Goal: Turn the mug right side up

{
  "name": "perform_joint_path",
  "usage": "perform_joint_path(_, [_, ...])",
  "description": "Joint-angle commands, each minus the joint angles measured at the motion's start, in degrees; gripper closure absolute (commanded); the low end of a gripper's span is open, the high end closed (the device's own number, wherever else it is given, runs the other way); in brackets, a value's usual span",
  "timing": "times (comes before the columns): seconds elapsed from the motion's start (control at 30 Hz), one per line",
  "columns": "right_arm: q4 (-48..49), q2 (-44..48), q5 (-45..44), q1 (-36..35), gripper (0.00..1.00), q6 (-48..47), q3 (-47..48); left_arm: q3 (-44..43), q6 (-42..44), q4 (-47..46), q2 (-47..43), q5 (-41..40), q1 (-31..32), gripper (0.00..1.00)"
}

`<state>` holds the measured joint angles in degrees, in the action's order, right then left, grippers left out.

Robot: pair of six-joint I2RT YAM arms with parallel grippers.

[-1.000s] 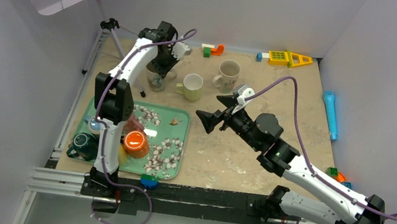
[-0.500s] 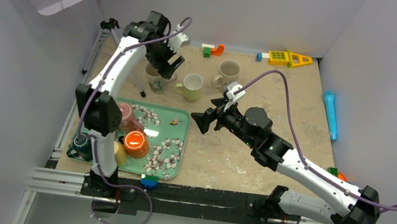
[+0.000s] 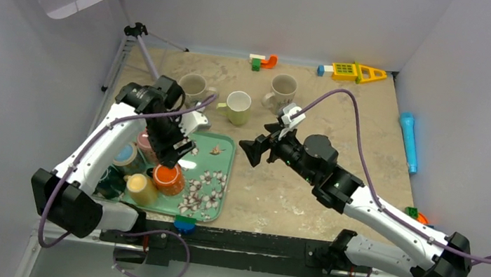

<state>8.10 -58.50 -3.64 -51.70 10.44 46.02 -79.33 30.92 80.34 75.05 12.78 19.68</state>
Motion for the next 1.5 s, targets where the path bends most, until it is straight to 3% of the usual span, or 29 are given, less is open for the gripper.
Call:
perform_joint_path(0.0, [0.16,1.81,-1.37,-0.08,0.02,-2.44,-0.76,7.42,1.50,0.04,-2.53,-4.84,-2.08,0.22])
perform_joint_path(0.2, [-1.67,2.43,-2.21,-0.11,0.02,-3.85,-1.16,12.41,1.21,-5.80,3.21,-4.91,-6.05,0.20])
perform_joint_path(0.37, [-1.17,4.50,-2.70,-0.07,0.02,-3.84,-2.59,13.02,1.27,-6.75,9.94,3.32,-5.61,0.23])
perform_joint_path(0.87, [-1.85,3.92,-3.86,-0.09,0.02,-4.05,-1.64,5.10,2.24,-5.53,17.33,19.72,4.92,0.25])
perform_joint_path(1.0, [-1.95,3.63,-3.96,-0.06,0.02,-4.10,-1.72,2.80,5.63,-4.40,9.86,15.40,3.49,0.21])
perform_joint_path(1.17, [-1.57,2.67,-3.63,-0.07,0.02,-3.95,-1.72,3.92,21.61,0.95,-1.58,11.39,-8.32,0.21])
perform_joint_path(1.33, [-0.57,0.95,-3.08,-0.08,0.02,-3.88,-1.15,17.07,35.82,-3.00,-9.40,2.28,-12.42,0.40])
perform_joint_path(1.47, [-0.87,0.41,-1.51,-0.06,0.02,-3.70,-0.33,24.76,40.99,-13.36,-13.00,0.80,-15.37,0.48])
